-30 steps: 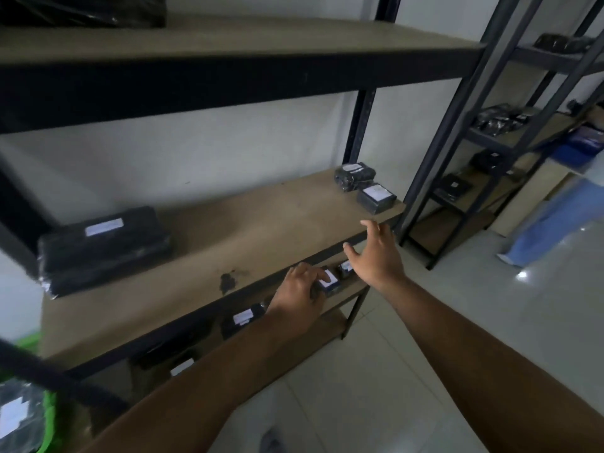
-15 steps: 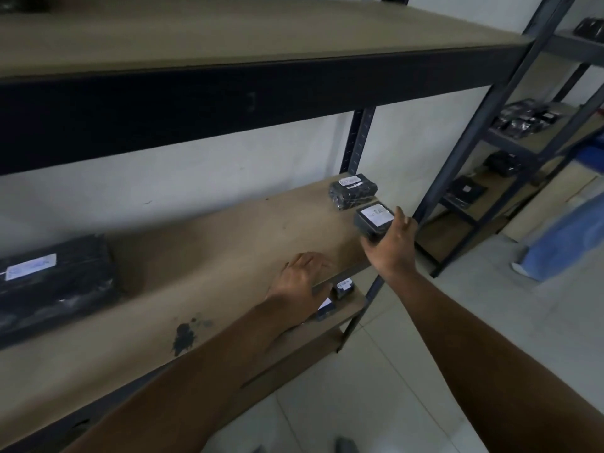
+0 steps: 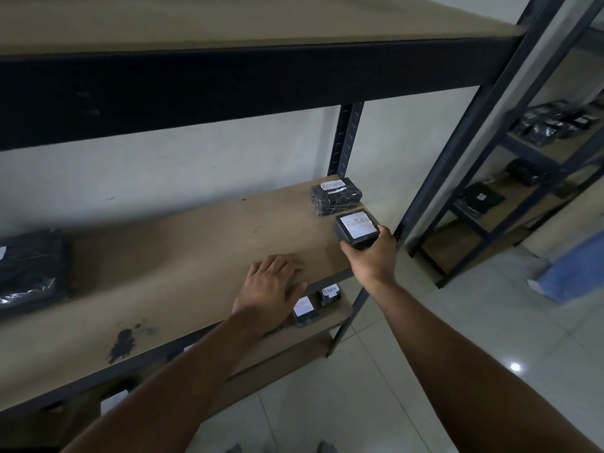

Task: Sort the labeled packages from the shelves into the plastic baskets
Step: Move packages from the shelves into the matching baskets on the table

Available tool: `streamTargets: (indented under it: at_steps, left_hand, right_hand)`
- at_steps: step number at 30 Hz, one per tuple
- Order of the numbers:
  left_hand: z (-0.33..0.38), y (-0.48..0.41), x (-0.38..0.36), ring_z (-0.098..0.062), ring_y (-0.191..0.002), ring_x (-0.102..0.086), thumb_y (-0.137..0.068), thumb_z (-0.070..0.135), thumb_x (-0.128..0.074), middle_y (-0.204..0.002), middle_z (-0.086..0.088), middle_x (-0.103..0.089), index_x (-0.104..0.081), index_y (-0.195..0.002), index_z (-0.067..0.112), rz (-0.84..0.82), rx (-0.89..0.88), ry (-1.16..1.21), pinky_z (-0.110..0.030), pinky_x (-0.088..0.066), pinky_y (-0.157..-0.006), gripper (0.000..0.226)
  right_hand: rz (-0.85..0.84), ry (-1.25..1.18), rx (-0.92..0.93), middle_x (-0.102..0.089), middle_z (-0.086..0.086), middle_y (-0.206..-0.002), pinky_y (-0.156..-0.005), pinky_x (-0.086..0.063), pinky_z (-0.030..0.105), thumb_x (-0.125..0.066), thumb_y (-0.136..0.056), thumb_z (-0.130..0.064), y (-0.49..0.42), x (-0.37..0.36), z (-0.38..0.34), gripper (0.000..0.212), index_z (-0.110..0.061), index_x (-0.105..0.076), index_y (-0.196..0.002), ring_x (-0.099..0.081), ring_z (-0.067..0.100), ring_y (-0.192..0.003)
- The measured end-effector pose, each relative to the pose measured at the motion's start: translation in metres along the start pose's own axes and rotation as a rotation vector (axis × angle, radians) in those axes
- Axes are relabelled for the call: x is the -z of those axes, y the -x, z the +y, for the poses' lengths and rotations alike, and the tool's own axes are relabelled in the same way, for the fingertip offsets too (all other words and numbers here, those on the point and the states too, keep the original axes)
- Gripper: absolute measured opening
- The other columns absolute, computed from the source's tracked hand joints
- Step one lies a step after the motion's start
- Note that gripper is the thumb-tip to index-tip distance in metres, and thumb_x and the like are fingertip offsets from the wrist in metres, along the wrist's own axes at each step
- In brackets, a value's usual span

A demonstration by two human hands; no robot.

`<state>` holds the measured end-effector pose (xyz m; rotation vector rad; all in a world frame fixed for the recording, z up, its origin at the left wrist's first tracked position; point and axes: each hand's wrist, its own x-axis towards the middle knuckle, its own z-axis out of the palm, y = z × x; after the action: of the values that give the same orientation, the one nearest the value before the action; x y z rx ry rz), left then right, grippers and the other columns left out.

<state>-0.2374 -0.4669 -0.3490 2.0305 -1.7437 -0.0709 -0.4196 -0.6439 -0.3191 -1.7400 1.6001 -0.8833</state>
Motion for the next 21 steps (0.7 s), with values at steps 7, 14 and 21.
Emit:
streamTargets:
  at_steps: [7, 14, 21]
  left_hand:
    - [0.006, 0.003, 0.004, -0.011, -0.141, -0.044, -0.107, 0.057, -0.043, -0.148, 0.017, -0.053, -0.056, -0.142, 0.038, -0.027, 0.006, -0.058, -0.035, -0.033, -0.118, 0.042]
    - [0.008, 0.005, 0.004, -0.013, -0.142, -0.044, -0.110, 0.056, -0.040, -0.151, 0.013, -0.051, -0.051, -0.149, 0.035, -0.046, -0.008, -0.137, -0.034, -0.033, -0.119, 0.046]
    - [0.014, 0.023, 0.003, -0.020, -0.143, -0.047, -0.110, 0.048, -0.038, -0.156, 0.004, -0.050, -0.049, -0.154, 0.028, -0.025, -0.028, -0.234, -0.038, -0.036, -0.119, 0.049]
  right_hand:
    - [0.187, -0.354, 0.143, -0.062, 0.001, -0.133, -0.090, -0.062, 0.029, -0.099, -0.070, -0.024, 0.031, 0.001, 0.001, 0.084, -0.016, -0.053, -0.140, -0.066, 0.018, -0.120]
    - [0.205, -0.435, 0.236, -0.060, 0.000, -0.137, -0.090, -0.063, 0.032, -0.097, -0.072, -0.024, 0.042, 0.016, -0.006, 0.083, -0.018, -0.049, -0.139, -0.065, 0.018, -0.124]
    - [0.155, -0.455, 0.241, -0.058, -0.006, -0.137, -0.086, -0.063, 0.030, -0.096, -0.072, -0.030, 0.045, 0.022, -0.008, 0.082, -0.023, -0.048, -0.138, -0.066, 0.014, -0.119]
